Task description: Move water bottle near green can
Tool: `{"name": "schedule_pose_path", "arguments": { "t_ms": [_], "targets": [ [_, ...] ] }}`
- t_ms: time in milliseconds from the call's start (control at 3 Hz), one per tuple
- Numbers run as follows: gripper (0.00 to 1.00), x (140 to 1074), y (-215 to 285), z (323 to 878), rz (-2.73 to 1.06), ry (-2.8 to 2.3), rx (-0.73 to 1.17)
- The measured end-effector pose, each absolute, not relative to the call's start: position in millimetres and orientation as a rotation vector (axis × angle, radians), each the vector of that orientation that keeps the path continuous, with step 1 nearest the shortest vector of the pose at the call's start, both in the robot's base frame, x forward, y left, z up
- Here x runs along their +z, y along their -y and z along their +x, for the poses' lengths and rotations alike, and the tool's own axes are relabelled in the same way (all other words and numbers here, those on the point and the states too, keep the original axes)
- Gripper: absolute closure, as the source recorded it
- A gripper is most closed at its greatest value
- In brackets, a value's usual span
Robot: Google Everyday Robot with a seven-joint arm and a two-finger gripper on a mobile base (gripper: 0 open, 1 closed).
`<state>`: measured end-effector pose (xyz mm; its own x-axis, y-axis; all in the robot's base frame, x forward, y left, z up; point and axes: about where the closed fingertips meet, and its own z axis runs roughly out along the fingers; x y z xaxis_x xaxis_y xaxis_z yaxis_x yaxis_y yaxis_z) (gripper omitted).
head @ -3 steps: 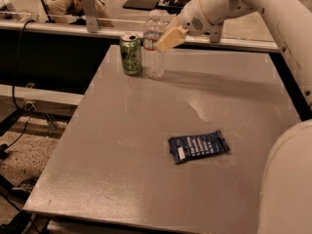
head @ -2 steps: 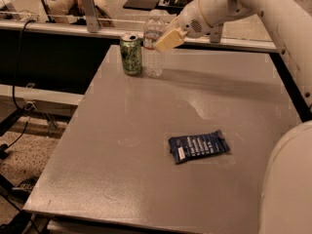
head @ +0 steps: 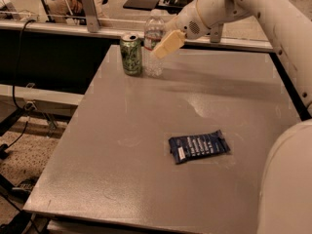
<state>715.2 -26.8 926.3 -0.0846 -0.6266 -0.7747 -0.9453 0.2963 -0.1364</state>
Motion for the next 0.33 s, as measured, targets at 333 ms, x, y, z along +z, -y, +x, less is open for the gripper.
{"name": "schedule_pose_path", "arguments": {
  "t_ms": [333],
  "targets": [
    [0.0,926.2,26.7,715.2,-1.416,-1.8,0.527]
  ]
}}
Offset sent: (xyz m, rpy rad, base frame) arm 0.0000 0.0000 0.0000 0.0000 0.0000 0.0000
